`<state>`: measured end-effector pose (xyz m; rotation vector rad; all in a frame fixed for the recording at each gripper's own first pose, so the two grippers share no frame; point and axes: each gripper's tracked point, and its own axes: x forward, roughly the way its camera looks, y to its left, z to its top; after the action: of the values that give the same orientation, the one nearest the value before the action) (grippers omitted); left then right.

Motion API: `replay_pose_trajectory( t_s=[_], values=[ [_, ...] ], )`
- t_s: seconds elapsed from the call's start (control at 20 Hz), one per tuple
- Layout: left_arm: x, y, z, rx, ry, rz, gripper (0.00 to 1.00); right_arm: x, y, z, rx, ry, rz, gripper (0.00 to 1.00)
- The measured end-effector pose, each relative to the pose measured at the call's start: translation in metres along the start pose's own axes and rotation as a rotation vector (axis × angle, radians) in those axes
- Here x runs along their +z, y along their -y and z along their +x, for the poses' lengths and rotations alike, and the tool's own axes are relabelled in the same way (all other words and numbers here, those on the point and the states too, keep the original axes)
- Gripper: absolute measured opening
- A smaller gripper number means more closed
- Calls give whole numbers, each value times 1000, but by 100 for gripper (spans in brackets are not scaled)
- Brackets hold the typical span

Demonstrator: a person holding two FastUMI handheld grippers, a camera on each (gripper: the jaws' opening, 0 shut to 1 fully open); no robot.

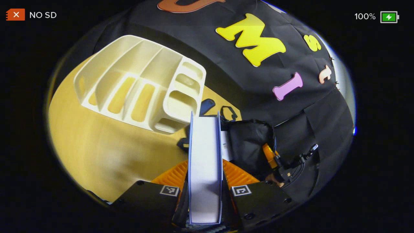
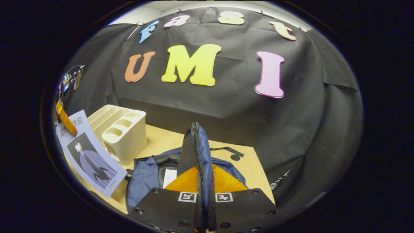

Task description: Open the schoolbag, grab two books from the bookshelf and put them into the schoolbag.

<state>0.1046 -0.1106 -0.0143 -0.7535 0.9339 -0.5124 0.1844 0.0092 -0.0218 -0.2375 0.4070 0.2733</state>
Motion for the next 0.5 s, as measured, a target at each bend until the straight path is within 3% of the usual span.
replay_pose_trajectory(
  t_s=[0.2, 0.25, 0.5],
  values=[
    [3, 23, 39, -118, 20, -89, 48, 1, 6, -3, -6, 3, -1, 6],
    [4, 27, 47, -143, 31, -117, 45, 2, 6, -6, -4, 6, 3, 6],
    [14, 32, 85, -224, 144, -250, 45, 9, 10, -11, -22, 8, 34, 6]
  ],
)
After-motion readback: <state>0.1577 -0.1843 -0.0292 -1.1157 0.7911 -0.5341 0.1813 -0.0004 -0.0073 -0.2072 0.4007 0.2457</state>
